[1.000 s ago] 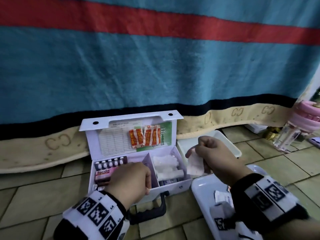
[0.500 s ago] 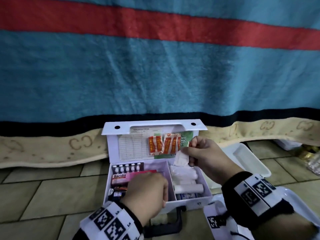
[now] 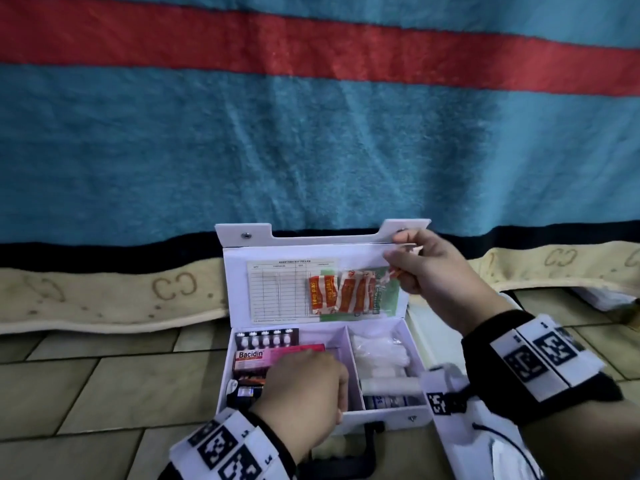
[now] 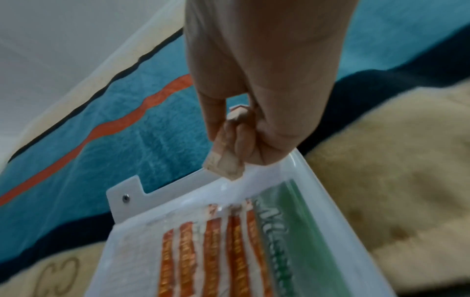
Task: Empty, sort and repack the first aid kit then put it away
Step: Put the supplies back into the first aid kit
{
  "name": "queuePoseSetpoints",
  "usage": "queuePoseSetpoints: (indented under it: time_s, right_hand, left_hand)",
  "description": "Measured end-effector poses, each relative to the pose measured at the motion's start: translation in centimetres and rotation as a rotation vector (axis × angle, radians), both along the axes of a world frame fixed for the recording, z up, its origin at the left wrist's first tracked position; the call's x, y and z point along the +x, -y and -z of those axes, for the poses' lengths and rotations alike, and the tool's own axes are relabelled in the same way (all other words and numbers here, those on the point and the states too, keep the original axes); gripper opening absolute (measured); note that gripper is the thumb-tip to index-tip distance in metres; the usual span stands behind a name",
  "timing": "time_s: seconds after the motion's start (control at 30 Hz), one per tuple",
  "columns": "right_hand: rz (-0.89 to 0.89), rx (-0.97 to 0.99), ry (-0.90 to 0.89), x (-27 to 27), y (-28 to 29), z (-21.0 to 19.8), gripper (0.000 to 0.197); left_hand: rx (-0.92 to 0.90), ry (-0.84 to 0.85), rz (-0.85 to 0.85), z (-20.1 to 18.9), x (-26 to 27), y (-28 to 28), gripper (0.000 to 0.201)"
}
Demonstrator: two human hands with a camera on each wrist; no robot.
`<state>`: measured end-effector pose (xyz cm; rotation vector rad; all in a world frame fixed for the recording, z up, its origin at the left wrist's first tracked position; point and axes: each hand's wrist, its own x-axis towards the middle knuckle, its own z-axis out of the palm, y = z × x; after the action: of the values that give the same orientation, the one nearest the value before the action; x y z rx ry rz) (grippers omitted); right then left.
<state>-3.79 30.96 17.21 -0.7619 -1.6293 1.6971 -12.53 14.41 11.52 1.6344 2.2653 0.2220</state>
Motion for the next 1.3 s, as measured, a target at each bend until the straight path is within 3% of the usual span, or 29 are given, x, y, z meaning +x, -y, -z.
queuePoseSetpoints:
  time_s: [0.23,0.37,0.5,0.6,0.73,0.83,1.0,1.13,1.3]
  right_hand:
    - [-0.018,0.507,0.395,-0.3,-1.7,-1.5,0.029]
    - [0.079,0.806,0.413,-0.4,-1.7,-1.2,0.021]
    - [-0.040,1.162,0.671,-0.6,-1.9,-0.9,0.010]
    - [-0.131,1.287,0.805,-0.6,-2.2,-1.1,0.016]
    - [-0.266,1.290,0.896,-0.8,-2.0,-0.9,0.029]
    - [-0.241,1.180,0.972,-0.9,-1.5,-1.0,0.026]
    - [-0.082,1.288,0.977,-1.3,-1.4,-2.0,0.014]
    - [-0.256,1.278,1.063,-1.6,-1.3,-1.5,0.027]
    - [-0.238,1.198,1.025,-1.6,-1.3,-2.1,0.032]
  left_hand:
    - [0.000,0.002,0.002,0.0,0.1,-0.1,0.017]
    - [0.001,0.012,0.005,0.2,0.0,-0.2,0.018]
    - [0.015,0.017,0.000,0.4,-0.1,-0.2,0.016]
    - [0.013,0.033,-0.005,0.5,-0.1,-0.2,0.016]
    - [0.010,0.034,-0.005,0.5,-0.2,-0.2,0.014]
    - [0.011,0.034,0.002,0.4,-0.1,-0.2,0.015]
    - [0.001,0.016,0.008,0.2,0.0,-0.2,0.014]
    - [0.001,0.016,-0.014,0.1,0.0,-0.1,0.012]
    - [-0.004,0.011,-0.004,-0.2,0.1,0.0,0.010]
